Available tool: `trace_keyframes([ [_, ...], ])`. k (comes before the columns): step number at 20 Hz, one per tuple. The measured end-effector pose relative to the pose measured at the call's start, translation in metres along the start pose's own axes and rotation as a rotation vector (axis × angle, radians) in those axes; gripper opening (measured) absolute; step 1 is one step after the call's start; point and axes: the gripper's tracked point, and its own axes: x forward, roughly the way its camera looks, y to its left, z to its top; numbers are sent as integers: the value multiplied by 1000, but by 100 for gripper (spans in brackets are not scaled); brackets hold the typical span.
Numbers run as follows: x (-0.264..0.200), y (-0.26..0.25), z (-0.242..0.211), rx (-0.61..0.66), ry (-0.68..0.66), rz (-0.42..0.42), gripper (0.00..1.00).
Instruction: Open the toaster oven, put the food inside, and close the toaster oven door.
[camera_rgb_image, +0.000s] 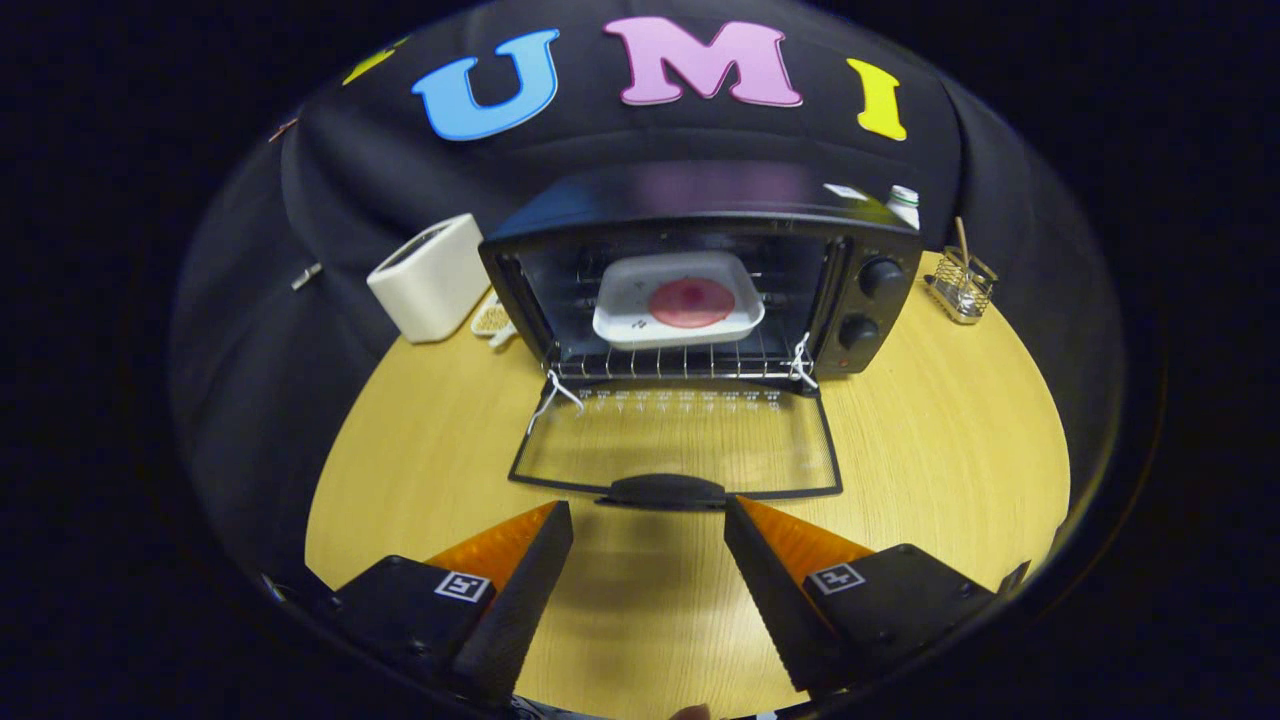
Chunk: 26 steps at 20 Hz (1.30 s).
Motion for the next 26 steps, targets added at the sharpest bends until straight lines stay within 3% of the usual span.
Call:
trace_keyframes([
  [7, 55, -11, -52, -15, 142, -78, 99],
  [13, 78, -19, -48, -4, 128, -149, 99],
  [19, 73, -20, -40, 55, 111, -155, 99],
  [26, 42, -15, -21, 65, -23, -132, 99],
])
